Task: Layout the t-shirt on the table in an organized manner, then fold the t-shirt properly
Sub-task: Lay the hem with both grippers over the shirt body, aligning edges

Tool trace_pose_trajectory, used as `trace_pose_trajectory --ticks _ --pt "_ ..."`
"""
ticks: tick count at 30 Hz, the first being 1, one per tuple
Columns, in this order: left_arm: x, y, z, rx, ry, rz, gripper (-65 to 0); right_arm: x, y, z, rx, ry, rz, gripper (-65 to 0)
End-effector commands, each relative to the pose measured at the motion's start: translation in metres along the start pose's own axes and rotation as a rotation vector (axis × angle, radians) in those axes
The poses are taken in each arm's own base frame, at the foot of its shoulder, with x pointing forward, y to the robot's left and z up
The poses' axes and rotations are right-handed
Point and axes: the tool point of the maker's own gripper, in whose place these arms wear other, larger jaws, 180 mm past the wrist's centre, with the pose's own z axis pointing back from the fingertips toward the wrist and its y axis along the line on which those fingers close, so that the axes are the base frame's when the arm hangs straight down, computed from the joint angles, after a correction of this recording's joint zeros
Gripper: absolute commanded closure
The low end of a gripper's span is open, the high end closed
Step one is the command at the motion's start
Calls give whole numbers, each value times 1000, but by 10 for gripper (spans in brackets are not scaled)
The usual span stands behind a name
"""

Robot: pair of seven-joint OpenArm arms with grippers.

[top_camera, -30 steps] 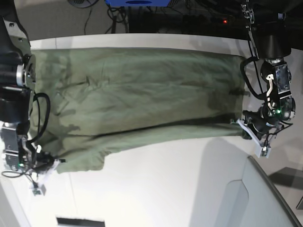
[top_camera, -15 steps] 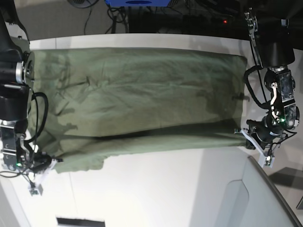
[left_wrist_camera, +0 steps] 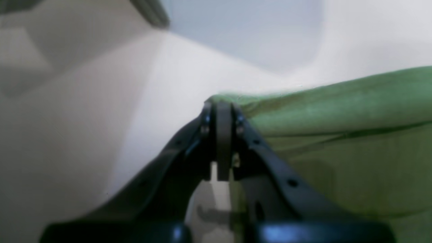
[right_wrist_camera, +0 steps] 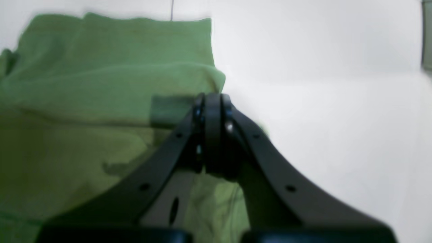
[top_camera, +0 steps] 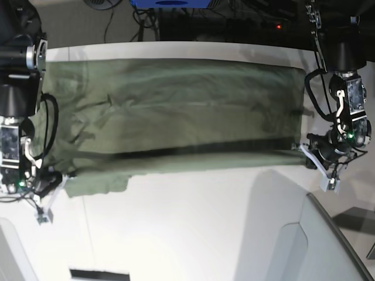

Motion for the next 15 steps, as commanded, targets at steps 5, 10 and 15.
trace_pose_trajectory --ticks 5,10,15 --pt "-6 4 6 2 -6 -26 0 -14 -28 10 -43 21 -75 0" --pt "-25 1 7 -6 31 -29 0 -48 -24 6 -38 98 -80 0" --pt "-26 0 7 -7 33 -30 0 -59 -18 14 -44 110 -63 0"
